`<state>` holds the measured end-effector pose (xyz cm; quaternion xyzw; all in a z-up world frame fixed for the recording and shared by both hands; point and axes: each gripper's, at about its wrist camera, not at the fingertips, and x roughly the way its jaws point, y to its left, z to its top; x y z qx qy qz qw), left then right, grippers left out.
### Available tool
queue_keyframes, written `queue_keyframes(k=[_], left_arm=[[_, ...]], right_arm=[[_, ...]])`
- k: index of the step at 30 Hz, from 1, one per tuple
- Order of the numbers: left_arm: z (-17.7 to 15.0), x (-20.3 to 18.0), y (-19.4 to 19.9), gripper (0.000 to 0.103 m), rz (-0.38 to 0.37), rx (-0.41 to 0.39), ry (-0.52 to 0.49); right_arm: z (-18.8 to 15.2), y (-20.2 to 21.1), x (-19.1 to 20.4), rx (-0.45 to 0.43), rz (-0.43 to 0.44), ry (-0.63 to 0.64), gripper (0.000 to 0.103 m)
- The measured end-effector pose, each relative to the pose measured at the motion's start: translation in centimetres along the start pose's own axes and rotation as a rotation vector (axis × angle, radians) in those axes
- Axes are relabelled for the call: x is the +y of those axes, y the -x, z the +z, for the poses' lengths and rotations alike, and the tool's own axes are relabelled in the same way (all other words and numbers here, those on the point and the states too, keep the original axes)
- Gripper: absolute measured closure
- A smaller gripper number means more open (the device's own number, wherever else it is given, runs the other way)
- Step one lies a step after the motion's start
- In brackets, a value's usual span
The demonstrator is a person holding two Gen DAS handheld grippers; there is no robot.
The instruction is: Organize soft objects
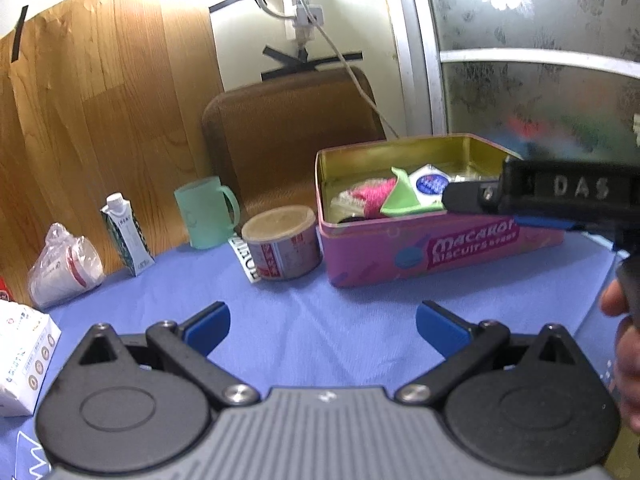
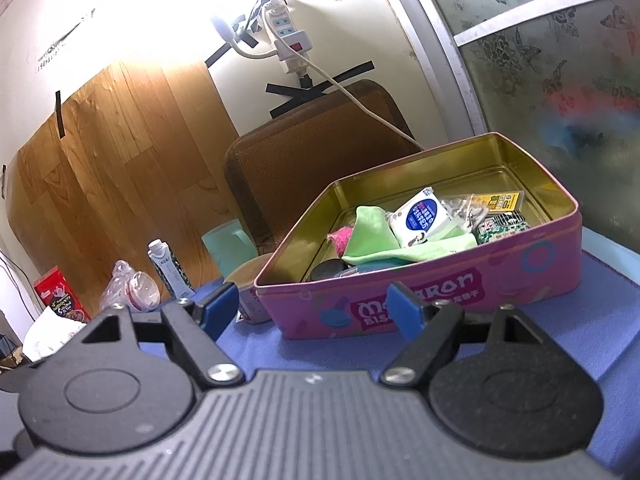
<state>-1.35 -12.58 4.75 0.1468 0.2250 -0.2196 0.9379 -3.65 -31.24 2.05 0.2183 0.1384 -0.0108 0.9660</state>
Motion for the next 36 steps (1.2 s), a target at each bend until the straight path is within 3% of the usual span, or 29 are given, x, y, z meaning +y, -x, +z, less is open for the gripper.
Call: queue_keyframes(k=[4,9,14,36], left_arm=[[0.3,0.2,0.3,0.0,-0.001,-0.003,0.012],[0.3,0.7,-0.4,0.0,0.002,0.058,0.036],[0.0,0.6,-0.7,0.0,0.07,0.078,0.0],[-1.5,0.7,-3.3,0.0,0.015,0.223,0.029]], right_arm=[[0.0,0.2,0.5,-0.012,-0.001,0.022,0.019],[0.1,0.3,0.6,-0.019,-0.002,0.029,0.018],[0.0,0.1,0.5,-0.012,-0.003,0.027,0.018],[-0.5,-0.4,0.3,0.01,-0.015,0.02,0.017]])
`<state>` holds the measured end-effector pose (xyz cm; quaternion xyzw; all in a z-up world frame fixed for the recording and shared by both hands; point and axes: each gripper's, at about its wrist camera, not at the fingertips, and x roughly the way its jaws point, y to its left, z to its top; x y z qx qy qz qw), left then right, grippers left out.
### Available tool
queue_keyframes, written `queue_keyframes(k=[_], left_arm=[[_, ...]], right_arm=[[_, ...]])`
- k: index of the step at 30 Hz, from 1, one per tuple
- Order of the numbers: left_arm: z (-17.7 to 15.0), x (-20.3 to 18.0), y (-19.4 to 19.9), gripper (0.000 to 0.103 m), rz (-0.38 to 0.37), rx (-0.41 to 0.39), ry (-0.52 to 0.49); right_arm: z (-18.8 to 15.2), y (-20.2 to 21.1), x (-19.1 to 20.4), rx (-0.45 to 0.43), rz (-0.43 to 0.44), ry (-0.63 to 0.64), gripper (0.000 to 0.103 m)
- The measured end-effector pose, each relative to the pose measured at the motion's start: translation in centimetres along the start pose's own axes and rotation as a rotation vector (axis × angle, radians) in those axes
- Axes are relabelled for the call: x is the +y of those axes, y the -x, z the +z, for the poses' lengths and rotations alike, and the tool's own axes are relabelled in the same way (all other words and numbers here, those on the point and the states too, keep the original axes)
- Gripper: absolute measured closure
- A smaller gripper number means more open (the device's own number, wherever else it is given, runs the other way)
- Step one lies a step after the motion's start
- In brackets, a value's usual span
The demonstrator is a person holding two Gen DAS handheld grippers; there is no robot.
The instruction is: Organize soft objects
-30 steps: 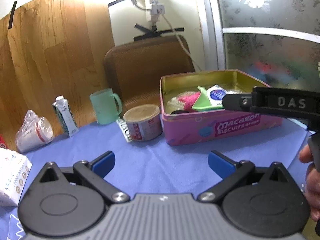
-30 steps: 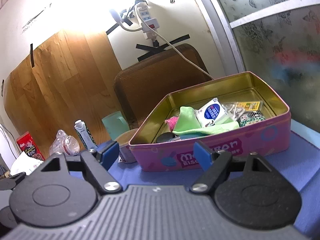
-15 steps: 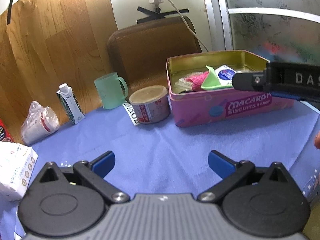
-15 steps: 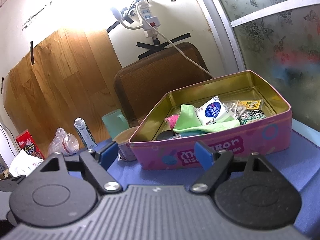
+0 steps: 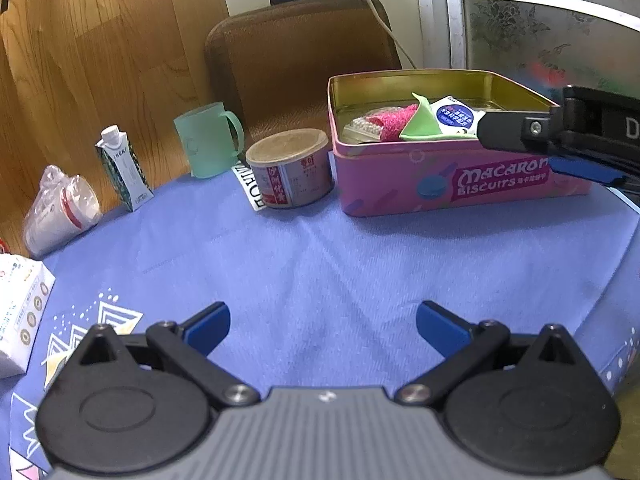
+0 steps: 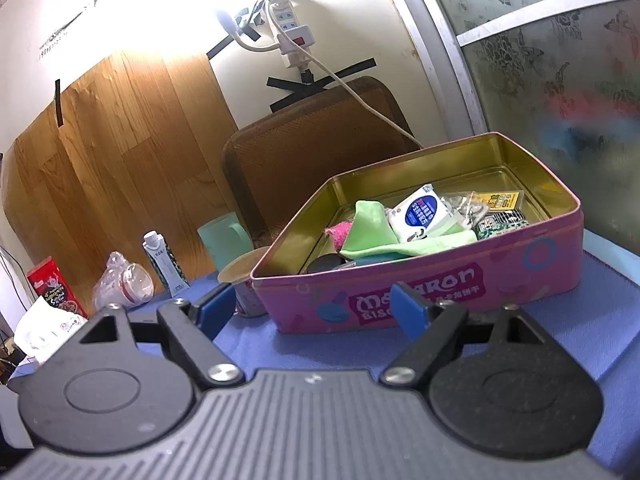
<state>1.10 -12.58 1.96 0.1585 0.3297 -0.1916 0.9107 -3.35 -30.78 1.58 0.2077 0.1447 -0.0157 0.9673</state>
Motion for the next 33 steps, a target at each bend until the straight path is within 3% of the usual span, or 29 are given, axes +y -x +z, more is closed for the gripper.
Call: queue_keyframes(k=[9,33], left_arm=[[-0.12,0.71,-0.73,0.0,-0.012,0.049,0.044],[-0.21,0.42,-1.01,0.0,-0.012,0.068,0.034]], right_arm=[[-0.17,-0.43,-0.02,0.018,0.001,0.005,0.016],[-0.31,-0.61,-0.21,0.024,0.001,0.002,0.016]])
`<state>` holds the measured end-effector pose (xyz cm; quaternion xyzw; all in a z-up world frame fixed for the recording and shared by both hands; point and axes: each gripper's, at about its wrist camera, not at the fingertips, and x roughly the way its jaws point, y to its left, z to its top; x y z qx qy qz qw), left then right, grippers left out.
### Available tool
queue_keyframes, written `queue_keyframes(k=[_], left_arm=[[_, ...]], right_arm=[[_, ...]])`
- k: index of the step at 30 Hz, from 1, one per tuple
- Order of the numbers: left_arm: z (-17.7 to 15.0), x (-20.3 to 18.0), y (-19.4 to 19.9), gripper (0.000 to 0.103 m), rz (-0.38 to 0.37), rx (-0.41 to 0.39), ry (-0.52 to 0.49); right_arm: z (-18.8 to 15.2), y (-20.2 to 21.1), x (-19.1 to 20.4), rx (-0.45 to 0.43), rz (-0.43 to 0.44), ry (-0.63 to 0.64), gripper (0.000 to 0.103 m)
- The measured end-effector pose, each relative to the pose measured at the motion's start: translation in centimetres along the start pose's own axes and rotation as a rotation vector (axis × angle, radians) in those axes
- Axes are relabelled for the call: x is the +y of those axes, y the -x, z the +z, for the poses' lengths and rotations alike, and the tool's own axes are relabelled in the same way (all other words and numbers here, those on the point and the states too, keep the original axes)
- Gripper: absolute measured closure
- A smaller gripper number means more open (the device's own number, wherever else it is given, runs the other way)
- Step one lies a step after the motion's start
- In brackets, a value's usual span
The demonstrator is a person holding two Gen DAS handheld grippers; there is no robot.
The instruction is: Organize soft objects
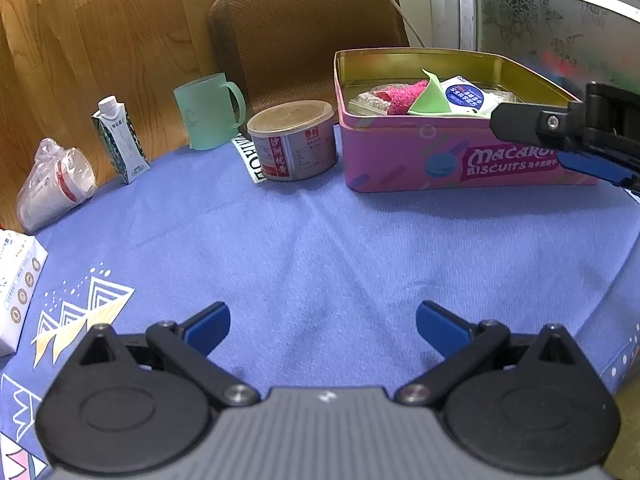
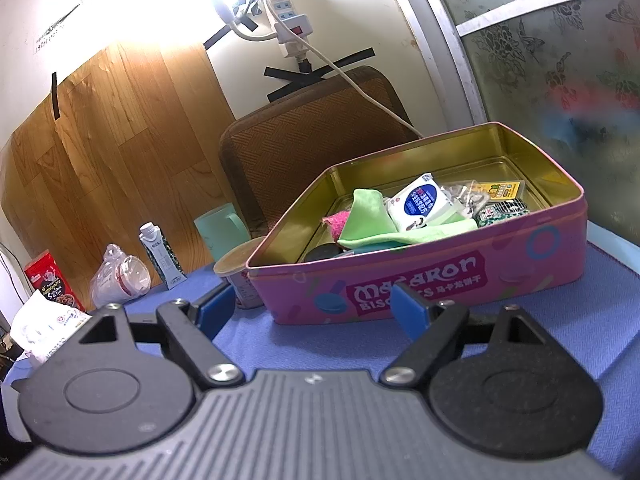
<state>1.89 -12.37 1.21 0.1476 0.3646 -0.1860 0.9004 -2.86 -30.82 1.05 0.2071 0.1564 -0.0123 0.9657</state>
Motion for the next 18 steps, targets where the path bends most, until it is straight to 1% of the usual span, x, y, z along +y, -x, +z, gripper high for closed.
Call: queue_keyframes(k=[8,18], left_arm=[[-0.04,0.16,-0.35,0.0,0.005,0.009,0.001],[-0.18,0.29,-0.81,0.0,0.016,0.028,0.01]], right_arm=[[-0.16,-0.08,-0.06,0.003,-0.002,-0.002,0.016],[-0.71,-0.84,-0.52,0.038,-0.004,-0.012,0.016]])
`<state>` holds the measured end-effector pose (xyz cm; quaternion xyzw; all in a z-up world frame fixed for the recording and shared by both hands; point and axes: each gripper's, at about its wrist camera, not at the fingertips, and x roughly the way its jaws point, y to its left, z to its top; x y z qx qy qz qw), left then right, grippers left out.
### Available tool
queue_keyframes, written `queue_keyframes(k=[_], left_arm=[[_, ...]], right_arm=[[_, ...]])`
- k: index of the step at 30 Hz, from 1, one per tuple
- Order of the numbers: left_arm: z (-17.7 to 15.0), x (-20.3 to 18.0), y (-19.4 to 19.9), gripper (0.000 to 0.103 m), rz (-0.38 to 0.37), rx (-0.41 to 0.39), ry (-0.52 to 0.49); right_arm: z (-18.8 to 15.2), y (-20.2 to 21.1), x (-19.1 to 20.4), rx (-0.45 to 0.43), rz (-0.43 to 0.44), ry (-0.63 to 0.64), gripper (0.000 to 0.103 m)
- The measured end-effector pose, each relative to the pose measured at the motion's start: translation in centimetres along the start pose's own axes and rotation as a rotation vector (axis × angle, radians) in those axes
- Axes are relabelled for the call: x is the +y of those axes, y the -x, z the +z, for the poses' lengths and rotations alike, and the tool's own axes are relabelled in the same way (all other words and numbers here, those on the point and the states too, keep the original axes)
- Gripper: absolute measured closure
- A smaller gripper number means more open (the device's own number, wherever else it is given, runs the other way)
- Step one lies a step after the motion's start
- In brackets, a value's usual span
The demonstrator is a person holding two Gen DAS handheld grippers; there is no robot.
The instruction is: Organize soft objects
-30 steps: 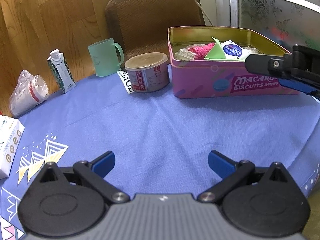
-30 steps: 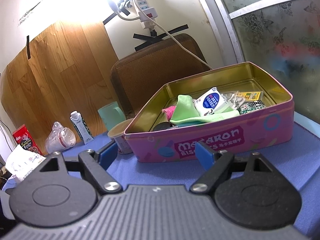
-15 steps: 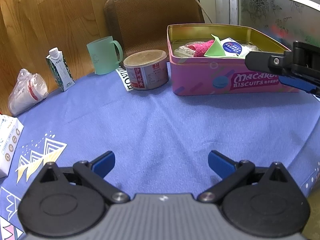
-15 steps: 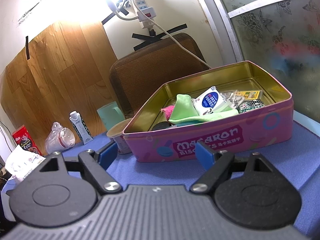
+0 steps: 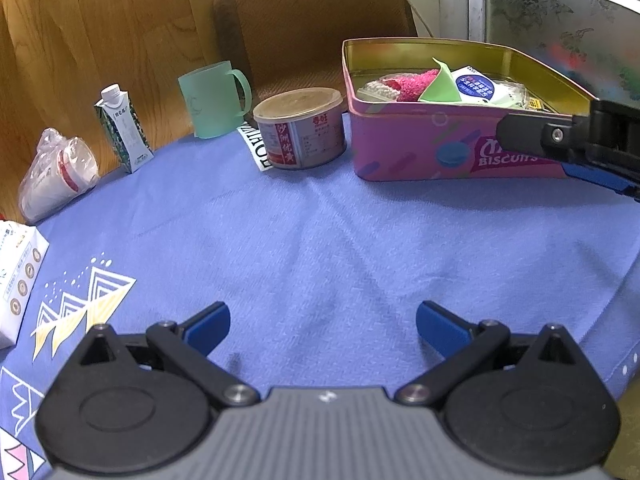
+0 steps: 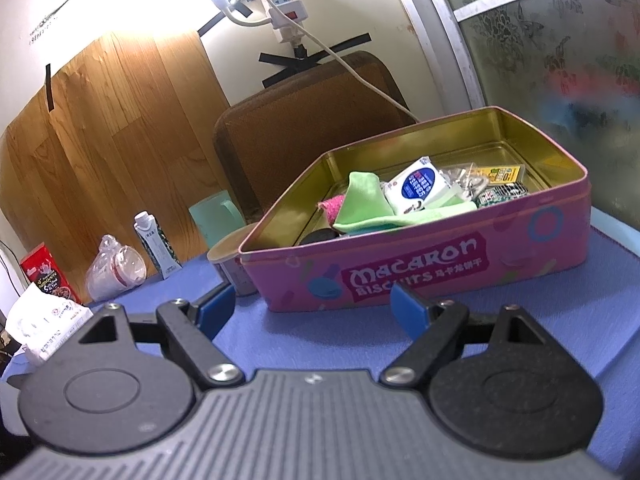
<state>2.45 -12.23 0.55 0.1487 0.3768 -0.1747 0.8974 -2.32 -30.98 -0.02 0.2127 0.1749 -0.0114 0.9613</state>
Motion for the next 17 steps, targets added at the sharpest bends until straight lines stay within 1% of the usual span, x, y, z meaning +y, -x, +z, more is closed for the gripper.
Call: queue_keyframes(k=[10,14,17], left_arm=[[0.11,-0.18,-0.33,0.0,-0.007,0.008,-0.003],[0.11,-0.2,-0.08,0.0,-0.007,-0.013,-0.012],[0.27,-0.15,0.16,0.0,-0.024,-0.028,-0.015]], right_arm=[[0.17,-0.15,-0.22,0.005,-0.004,-0.007,0.016],[0.18,-0.2,-0.18,0.006,-0.003,-0.002,0.016],[0.26,-0.2,-0.05,0.003,-0.006,0.009,0.016]])
